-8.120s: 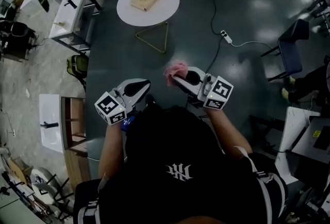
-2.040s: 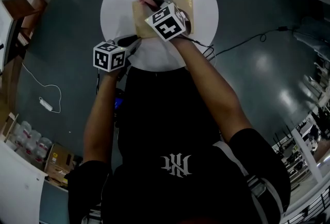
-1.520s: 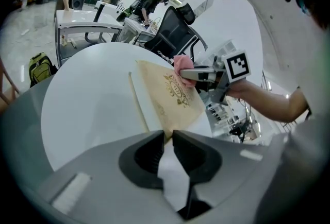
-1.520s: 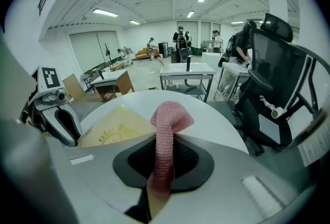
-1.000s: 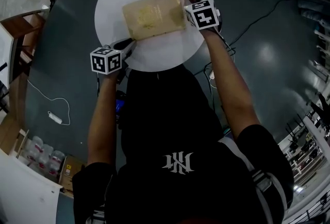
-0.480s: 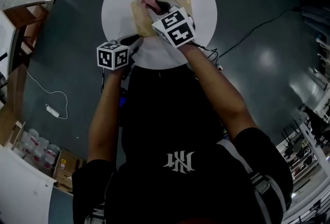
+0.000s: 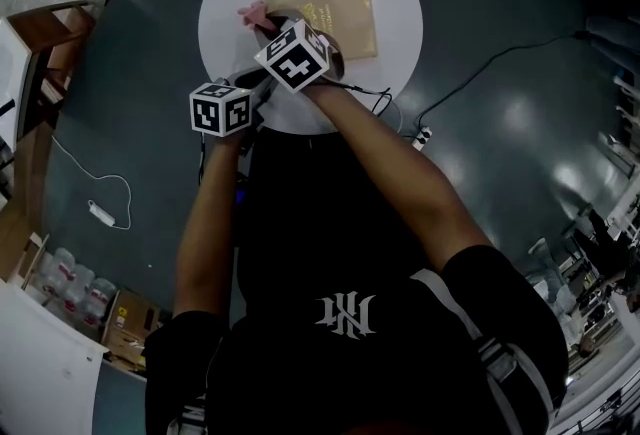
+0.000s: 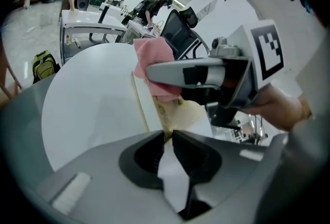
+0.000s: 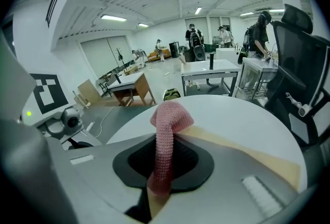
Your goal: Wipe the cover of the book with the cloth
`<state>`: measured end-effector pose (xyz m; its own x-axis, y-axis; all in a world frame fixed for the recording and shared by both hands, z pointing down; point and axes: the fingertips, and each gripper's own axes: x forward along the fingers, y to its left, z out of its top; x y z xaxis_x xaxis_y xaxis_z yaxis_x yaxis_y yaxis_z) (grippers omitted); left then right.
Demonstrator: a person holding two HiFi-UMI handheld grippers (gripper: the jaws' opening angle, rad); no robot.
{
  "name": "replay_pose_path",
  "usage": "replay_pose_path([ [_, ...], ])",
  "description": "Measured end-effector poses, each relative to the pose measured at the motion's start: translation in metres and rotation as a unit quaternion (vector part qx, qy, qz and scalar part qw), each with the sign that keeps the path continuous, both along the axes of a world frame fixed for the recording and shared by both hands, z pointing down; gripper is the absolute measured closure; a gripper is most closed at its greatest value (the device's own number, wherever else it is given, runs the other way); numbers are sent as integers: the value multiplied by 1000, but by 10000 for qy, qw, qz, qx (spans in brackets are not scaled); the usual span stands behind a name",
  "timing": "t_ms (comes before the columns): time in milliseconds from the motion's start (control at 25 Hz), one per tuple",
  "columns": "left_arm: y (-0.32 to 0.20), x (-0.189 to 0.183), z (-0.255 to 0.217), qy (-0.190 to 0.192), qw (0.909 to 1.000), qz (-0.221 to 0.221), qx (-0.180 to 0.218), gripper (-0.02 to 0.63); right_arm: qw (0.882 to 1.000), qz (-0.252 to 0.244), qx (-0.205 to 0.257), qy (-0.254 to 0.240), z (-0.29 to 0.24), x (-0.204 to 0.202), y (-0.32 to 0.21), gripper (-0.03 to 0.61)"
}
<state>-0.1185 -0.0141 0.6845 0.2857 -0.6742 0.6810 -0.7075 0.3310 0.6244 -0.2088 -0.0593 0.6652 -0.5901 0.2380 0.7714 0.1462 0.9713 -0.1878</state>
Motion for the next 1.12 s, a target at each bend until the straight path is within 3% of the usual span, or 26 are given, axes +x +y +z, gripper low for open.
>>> replay_pose_path([
  [400,-2,3,0,-20,10000,26,-19,558,10000,-26,87,-5,3,16,-20,541],
  [1120,-13,-1,-2,-181,9996,191,-120,552,9976,682,65,125,1,73,-79,541],
])
